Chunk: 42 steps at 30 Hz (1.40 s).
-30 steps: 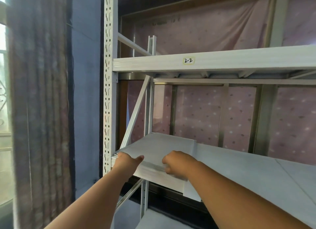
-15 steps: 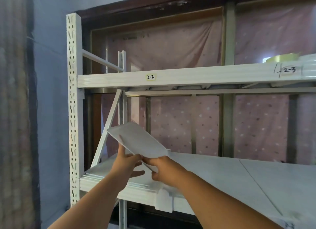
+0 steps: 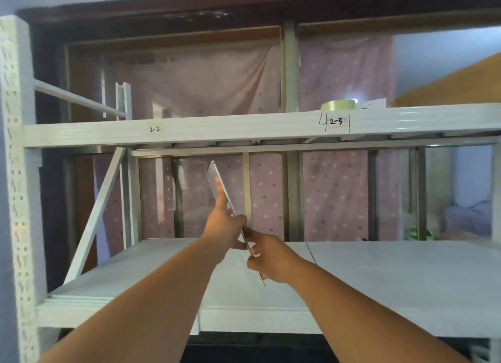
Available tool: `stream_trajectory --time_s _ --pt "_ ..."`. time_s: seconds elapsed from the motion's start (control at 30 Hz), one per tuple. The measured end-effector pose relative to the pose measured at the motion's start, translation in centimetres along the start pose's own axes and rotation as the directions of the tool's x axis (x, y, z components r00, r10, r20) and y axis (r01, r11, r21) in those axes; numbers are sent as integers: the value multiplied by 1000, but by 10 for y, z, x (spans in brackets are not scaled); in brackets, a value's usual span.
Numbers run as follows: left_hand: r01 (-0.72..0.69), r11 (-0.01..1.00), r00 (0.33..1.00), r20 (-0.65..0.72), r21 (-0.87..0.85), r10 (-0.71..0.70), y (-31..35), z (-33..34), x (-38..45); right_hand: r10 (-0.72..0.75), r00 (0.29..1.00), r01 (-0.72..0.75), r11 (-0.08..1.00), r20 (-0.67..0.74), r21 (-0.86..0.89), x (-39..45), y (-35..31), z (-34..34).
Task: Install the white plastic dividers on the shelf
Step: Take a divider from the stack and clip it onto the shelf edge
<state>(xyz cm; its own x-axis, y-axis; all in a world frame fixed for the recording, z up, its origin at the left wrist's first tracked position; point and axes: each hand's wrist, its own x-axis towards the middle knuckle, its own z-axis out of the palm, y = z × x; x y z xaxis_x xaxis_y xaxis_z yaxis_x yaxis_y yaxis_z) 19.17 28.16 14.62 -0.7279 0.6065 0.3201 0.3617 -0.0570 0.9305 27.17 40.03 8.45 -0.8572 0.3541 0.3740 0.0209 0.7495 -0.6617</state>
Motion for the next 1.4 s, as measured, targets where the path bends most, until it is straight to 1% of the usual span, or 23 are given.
stream_trajectory --time_s 0.13,0.23,0.33,0.53,0.63,0.73,0.8,0.9,1.0,1.07,1.13,1.2,1.27,1.4 --pt "-46 997 997 72 57 42 25 56 -10 81 996 -79 995 -33 65 -34 24 -49" --pt "-76 994 986 152 74 64 42 103 -20 112 990 -107 992 -86 62 -67 41 -85" --pt "-82 995 974 218 63 66 54 155 -31 192 973 -183 980 -126 78 -103 58 -125" --pt "-88 996 941 329 11 80 76 250 -50 306 930 -301 952 -202 55 -163 99 -200" --pt "-91 995 904 416 -34 97 90 294 -55 340 910 -330 941 -237 81 -187 120 -238" --pt "-100 993 869 480 -69 121 102 334 -58 396 887 -354 914 -239 199 -206 136 -269" --pt "-109 990 843 519 -88 139 109 362 -60 416 873 -359 901 -254 242 -219 146 -289" --pt "-132 986 821 547 -100 166 120 398 -68 447 849 -385 889 -283 249 -238 159 -316" --pt "-117 983 796 580 -139 177 128 428 -78 481 813 -419 875 -328 244 -254 171 -341" --pt "-109 985 783 600 -132 167 131 445 -81 499 803 -439 865 -326 242 -262 178 -354" --pt "-65 988 772 620 -138 138 132 463 -80 507 797 -461 862 -328 213 -268 186 -367" --pt "-30 990 777 619 -138 110 133 476 -79 523 785 -478 852 -333 211 -273 196 -378" --pt "-24 993 781 618 -118 92 132 490 -80 537 775 -489 843 -332 222 -278 207 -386" --pt "-19 995 762 643 -99 78 131 510 -83 554 765 -493 832 -329 256 -285 225 -392"
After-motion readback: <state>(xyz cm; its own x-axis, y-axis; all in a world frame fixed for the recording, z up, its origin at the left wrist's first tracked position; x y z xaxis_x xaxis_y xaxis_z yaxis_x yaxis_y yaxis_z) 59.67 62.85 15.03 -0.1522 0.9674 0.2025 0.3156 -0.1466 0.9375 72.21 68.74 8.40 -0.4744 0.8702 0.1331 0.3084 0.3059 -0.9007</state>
